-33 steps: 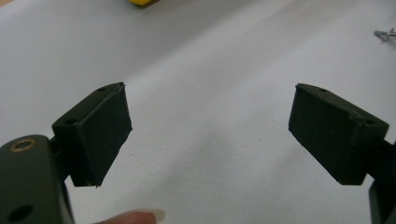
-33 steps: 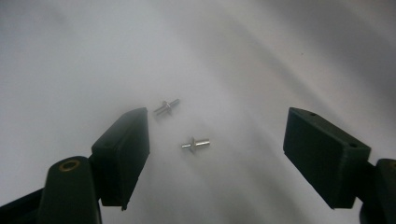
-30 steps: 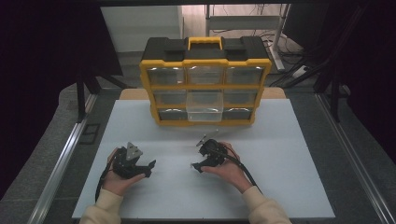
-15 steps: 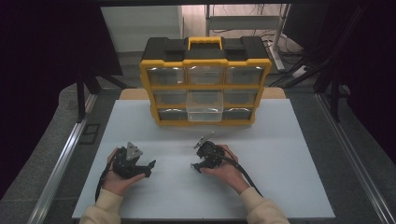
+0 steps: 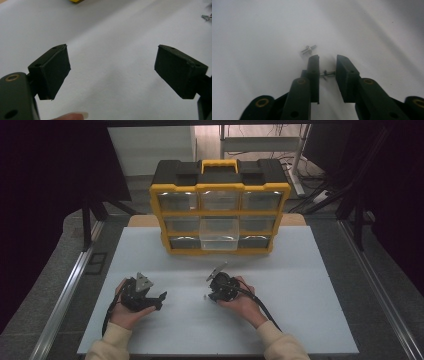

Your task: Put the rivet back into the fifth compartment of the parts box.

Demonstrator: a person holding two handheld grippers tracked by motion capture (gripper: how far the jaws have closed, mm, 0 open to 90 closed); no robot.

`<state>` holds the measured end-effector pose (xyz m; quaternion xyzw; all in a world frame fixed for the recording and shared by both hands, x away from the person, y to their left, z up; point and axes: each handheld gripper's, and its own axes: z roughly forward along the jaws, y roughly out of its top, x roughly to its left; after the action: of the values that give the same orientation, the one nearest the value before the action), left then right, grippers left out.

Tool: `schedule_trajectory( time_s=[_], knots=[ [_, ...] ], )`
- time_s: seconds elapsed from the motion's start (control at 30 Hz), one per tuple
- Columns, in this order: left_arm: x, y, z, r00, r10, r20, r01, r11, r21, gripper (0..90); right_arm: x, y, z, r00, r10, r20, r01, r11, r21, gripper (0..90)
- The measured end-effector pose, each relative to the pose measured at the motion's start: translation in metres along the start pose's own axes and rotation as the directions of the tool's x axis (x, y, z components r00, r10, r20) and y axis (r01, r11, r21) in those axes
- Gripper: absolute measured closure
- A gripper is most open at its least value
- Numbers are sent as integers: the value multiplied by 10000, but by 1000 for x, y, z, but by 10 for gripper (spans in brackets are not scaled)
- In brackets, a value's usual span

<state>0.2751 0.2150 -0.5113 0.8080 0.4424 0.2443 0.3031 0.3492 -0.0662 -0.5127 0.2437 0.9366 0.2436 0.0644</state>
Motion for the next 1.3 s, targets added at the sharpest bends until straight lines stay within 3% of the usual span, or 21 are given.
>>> schedule_trajectory(
  time_s=[0.5,1.3],
  knots=[
    [1,0,0,10000,-5,-13,5,10000,-1,136,-3,-1,-3,9994,245,-239,-248,9996,-103,752],
    [1,0,-1,10000,-42,-14,42,10000,7,135,-15,-1,-38,9971,557,-511,-607,9930,-1015,753]
  ],
)
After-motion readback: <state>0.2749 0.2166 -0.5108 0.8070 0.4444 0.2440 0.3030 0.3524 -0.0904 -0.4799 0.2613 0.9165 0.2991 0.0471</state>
